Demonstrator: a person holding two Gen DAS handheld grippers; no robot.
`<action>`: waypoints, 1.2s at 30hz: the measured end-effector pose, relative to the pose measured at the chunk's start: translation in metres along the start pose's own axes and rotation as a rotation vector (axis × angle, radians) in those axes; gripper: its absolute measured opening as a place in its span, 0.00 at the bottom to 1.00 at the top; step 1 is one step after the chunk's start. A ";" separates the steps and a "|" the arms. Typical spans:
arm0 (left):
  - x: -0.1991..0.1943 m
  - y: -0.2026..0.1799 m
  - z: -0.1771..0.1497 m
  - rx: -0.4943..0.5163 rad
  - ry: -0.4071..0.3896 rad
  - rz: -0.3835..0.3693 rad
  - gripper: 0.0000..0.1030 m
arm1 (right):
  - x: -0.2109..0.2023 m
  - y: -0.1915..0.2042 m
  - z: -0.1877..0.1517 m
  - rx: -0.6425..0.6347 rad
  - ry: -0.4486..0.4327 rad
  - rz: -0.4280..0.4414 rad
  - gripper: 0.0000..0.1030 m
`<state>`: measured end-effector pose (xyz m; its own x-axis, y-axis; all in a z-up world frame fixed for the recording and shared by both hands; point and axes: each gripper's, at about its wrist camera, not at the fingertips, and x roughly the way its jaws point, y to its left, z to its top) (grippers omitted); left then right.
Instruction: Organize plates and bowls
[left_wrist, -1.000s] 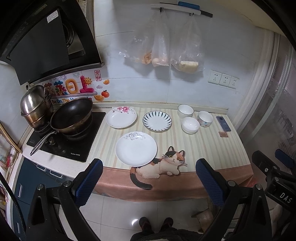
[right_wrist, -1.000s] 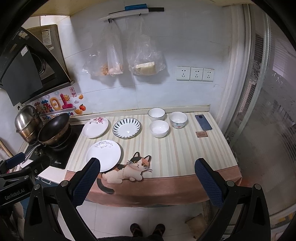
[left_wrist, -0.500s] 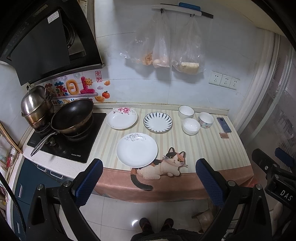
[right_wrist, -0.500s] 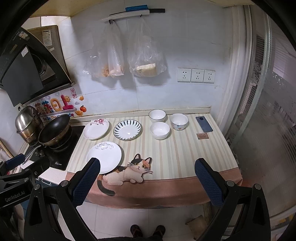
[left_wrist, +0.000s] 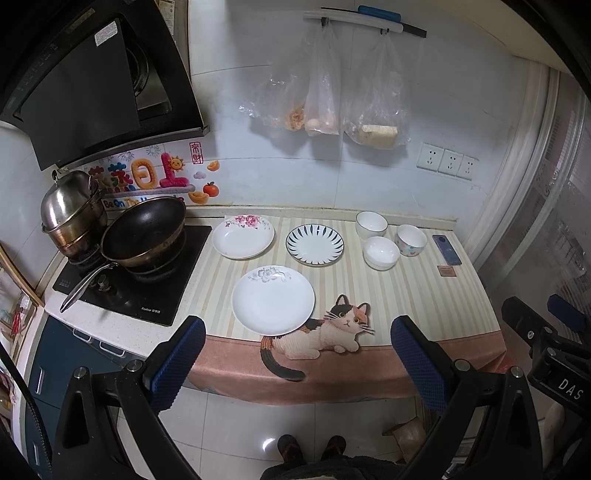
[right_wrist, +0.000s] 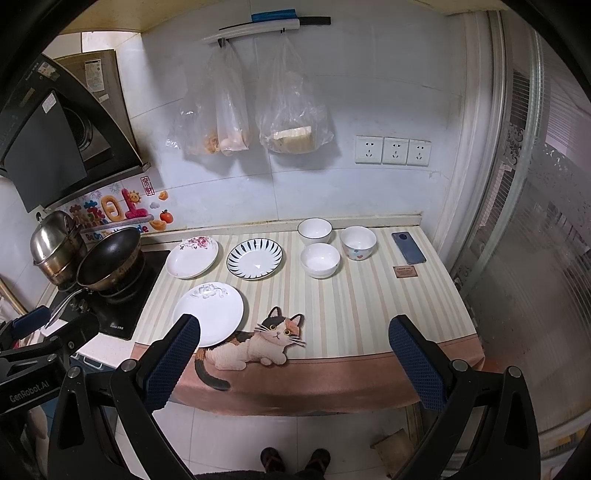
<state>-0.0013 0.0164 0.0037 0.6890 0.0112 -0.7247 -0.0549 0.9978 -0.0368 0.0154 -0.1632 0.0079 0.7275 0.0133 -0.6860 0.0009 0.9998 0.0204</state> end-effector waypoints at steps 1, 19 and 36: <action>0.000 0.001 0.001 0.001 0.000 0.000 1.00 | 0.000 0.000 0.000 -0.001 0.000 -0.001 1.00; 0.012 0.005 0.008 -0.007 -0.011 -0.002 1.00 | 0.009 0.009 0.009 0.013 0.011 0.010 1.00; 0.282 0.107 -0.003 -0.091 0.307 0.129 1.00 | 0.310 0.041 -0.029 0.124 0.417 0.272 0.96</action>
<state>0.1846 0.1264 -0.2065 0.4231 0.1034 -0.9002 -0.2017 0.9793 0.0177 0.2210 -0.1172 -0.2252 0.3768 0.3034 -0.8752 -0.0510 0.9502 0.3074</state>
